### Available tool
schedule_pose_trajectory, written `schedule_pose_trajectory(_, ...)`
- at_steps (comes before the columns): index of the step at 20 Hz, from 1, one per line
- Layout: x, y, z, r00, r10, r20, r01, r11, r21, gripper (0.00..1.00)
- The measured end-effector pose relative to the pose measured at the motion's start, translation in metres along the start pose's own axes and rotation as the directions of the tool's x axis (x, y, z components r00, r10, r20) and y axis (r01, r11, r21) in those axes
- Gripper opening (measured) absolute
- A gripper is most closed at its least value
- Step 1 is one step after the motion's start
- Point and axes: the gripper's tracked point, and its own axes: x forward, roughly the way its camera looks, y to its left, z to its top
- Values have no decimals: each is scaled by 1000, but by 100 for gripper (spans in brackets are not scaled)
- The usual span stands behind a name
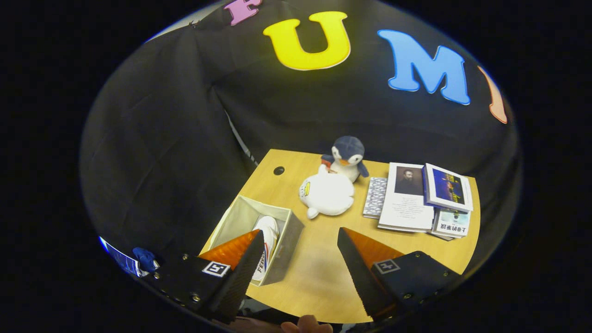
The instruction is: Open the storage box then place both shoes into the box .Put the left shoe in first, then the right shoe, with the right side of both shoes facing outward in a uniform manner.
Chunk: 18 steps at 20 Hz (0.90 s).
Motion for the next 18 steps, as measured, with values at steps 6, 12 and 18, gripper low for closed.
schedule_pose_trajectory(6, -65, -55, 15, 971, -136, 198, 127, 990, 54, 97)
schedule_pose_trajectory(12, -136, -86, 30, 852, -265, 451, 248, 964, 98, 97)
schedule_pose_trajectory(18, -202, -94, 26, 703, -323, 633, 328, 938, 114, 97)
